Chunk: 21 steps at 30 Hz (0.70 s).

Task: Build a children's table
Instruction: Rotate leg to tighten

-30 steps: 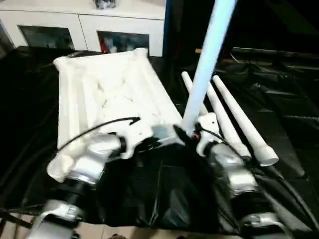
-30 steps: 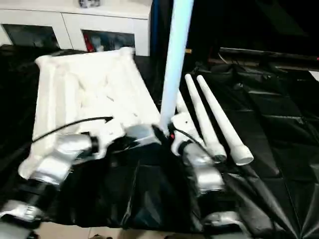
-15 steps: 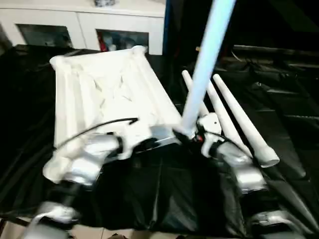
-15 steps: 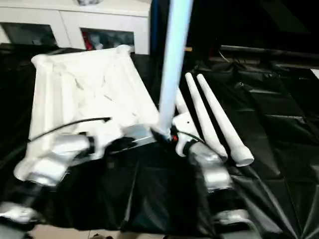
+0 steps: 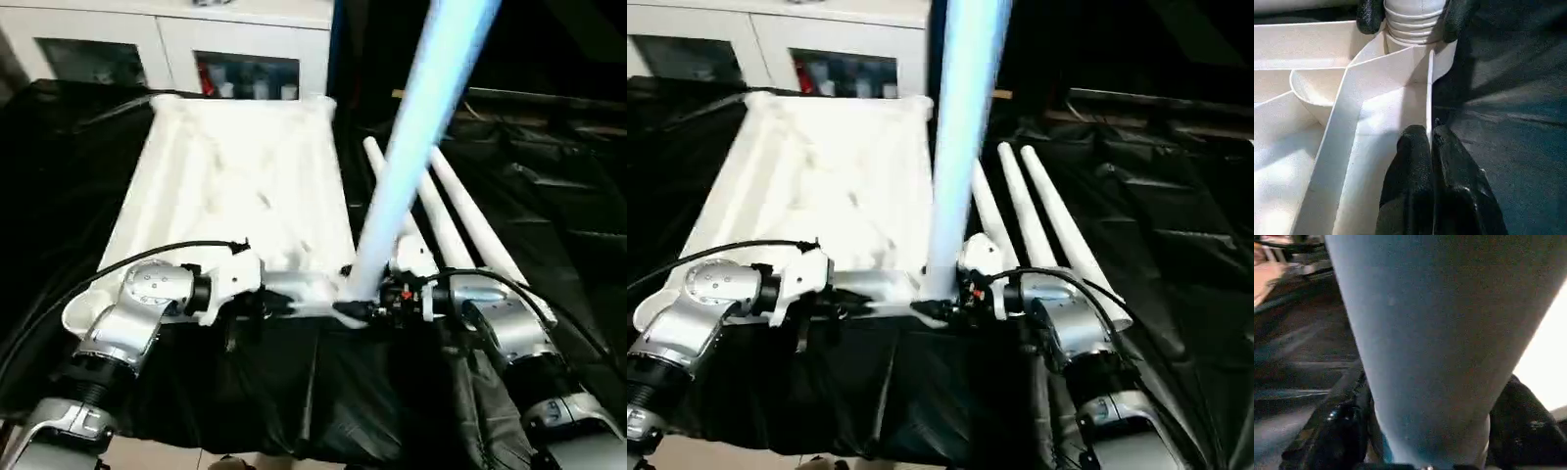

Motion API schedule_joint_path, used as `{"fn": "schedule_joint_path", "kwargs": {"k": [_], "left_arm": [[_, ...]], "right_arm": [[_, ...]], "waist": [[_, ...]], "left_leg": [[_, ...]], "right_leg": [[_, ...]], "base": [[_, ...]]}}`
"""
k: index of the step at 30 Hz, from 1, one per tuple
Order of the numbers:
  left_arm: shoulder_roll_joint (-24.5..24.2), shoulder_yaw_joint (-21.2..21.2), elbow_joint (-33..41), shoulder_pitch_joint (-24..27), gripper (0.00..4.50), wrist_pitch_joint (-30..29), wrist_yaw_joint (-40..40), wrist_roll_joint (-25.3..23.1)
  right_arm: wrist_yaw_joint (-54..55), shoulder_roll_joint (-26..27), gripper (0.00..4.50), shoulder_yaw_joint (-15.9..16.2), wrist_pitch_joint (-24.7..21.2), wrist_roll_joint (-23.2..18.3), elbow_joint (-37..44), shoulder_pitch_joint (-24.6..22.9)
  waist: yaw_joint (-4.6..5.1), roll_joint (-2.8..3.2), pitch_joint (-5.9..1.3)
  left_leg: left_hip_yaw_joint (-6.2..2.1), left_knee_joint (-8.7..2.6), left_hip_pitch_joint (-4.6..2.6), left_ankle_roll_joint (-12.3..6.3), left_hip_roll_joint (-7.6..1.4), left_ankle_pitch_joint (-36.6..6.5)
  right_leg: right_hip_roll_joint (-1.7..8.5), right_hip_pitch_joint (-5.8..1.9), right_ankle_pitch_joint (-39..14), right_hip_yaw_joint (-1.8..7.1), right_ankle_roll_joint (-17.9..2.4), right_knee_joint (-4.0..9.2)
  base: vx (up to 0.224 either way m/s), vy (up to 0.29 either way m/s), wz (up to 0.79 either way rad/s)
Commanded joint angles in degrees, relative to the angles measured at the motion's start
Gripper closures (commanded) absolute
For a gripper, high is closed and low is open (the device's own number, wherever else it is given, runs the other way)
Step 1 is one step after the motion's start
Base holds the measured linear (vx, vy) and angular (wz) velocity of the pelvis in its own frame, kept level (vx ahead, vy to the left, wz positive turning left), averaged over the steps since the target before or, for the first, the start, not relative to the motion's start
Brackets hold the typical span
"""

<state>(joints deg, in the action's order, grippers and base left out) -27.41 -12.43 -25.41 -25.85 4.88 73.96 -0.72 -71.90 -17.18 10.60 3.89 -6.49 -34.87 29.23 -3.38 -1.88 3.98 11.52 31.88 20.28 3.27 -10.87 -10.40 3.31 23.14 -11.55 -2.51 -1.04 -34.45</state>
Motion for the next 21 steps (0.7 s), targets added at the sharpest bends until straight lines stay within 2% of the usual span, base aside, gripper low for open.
{"fn": "schedule_joint_path", "kwargs": {"k": [1, 5, 9, 11, 12, 14, 16, 17, 18, 19, 21], "left_arm": [[0.23, -1.89, -3.17, 0.28, 4.5, -0.58, -0.18, -0.65], [0.58, -1.7, -3.49, 0.08, 4.5, -0.81, -0.78, -0.21], [2.37, -1.01, -3.0, 0.33, 4.5, -1.83, -4.38, -0.34], [4.43, -0.97, -3.35, -0.19, 4.5, -3.33, -10.68, -2.81], [5.91, -1.12, -3.31, -0.48, 4.5, -5.15, -14.84, -4.3], [7.92, -1.16, -2.79, -0.62, 4.5, -6.96, -18.61, -5.09], [8.97, -1.09, -2.47, -0.63, 4.5, -7.58, -20.04, -5.21], [11.63, -1.21, -1.5, -0.58, 4.5, -9.37, -23.76, -5.96], [13.17, -1.95, -1.26, -0.69, 4.5, -10.25, -26.06, -7.17], [14.76, -2.51, -1.18, -0.83, 4.5, -11.07, -28.47, -8.34], [15.78, -2.54, -1.2, -0.93, 4.5, -11.6, -29.71, -8.62]], "right_arm": [[-3.77, 0.33, 1.77, 2.32, -0.38, -0.17, 0.16, 0.5], [-3.06, 0.99, 1.81, 2.09, -1.47, -0.51, 0.72, -0.12], [2.8, 3.0, 1.82, 0.86, -3.51, -0.77, 1.88, -2.12], [12.96, 6.02, 1.82, -1.23, -2.7, 0.86, 0.5, -3.02], [19.88, 8.21, 1.82, -2.63, -2.81, 1.93, -0.18, -3.48], [26.41, 10.73, 1.83, -4.08, -3.79, 2.42, -0.55, -3.94], [28.96, 11.88, 1.83, -4.71, -4.52, 2.45, -0.55, -4.17], [35.01, 14.86, 1.83, -5.74, -5.53, 2.77, -1.15, -4.41], [40.12, 17.02, 1.83, -6.39, -5.92, 3.4, -2.09, -4.21], [44.64, 19.18, 1.83, -6.78, -6.31, 3.96, -3.22, -3.81], [46.36, 20.31, 1.83, -6.7, -6.29, 4.27, -3.84, -3.44]], "waist": [[-0.26, -0.54, -2.66], [-0.33, -0.54, -2.67], [-0.38, -0.59, -2.49], [0.06, -0.7, -2.15], [0.23, -0.54, -2.12], [0.54, -0.62, -2.09], [0.69, -0.66, -2.01], [0.78, -0.49, -2.04], [0.83, -0.57, -2.08], [0.81, -0.16, -2.15], [0.95, -0.36, -2.16]], "left_leg": [[-0.87, -2.93, -0.26, -4.8, -2.95, -8.87], [-0.89, -2.91, -0.22, -4.78, -2.93, -8.54], [-0.96, -3.12, -0.36, -3.93, -2.98, -9.73], [-1.23, -3.41, -0.58, -2.37, -2.92, -12.58], [-1.44, -3.59, -0.67, -1.41, -2.87, -13.96], [-1.61, -3.79, -0.77, -0.39, -2.9, -14.87], [-1.68, -3.84, -0.9, -0.23, -2.87, -16.03], [-1.61, -3.84, -0.97, -0.2, -2.92, -16.19], [-1.72, -3.92, -0.89, -0.06, -2.89, -15.88], [-1.81, -3.95, -0.88, 0.18, -2.8, -15.98], [-1.76, -3.93, -0.81, -0.01, -2.71, -16.54]], "right_leg": [[4.68, -2.46, -8.25, 2.77, -13.38, 3.56], [4.7, -2.51, -7.74, 2.73, -13.62, 3.47], [4.83, -2.36, -11.04, 2.82, -12.64, 3.86], [5.11, -1.93, -16.98, 2.99, -11.25, 4.61], [5.2, -1.91, -20.76, 3.03, -10.32, 4.95], [5.08, -1.71, -22.87, 3.01, -9.34, 5.15], [5.17, -1.52, -24.8, 3.1, -8.57, 5.49], [5.16, -1.39, -24.9, 3.24, -8.26, 5.63], [5.16, -1.39, -24.85, 3.2, -8.12, 5.62], [5.16, -1.35, -24.92, 3.21, -7.89, 5.61], [5.06, -1.37, -24.93, 3.16, -7.6, 5.72]], "base": [[0.0, 0.0, 0.0], [0.0, 0.0, 0.0], [0.0, 0.0, 0.0], [0.0, 0.0, 0.0], [0.0, 0.0, 0.0], [0.0, 0.0, 0.0], [0.0, 0.0, 0.0], [0.0, 0.0, 0.0], [0.0, 0.0, 0.0], [0.0, 0.0, 0.0], [0.0, 0.0, 0.0]]}}
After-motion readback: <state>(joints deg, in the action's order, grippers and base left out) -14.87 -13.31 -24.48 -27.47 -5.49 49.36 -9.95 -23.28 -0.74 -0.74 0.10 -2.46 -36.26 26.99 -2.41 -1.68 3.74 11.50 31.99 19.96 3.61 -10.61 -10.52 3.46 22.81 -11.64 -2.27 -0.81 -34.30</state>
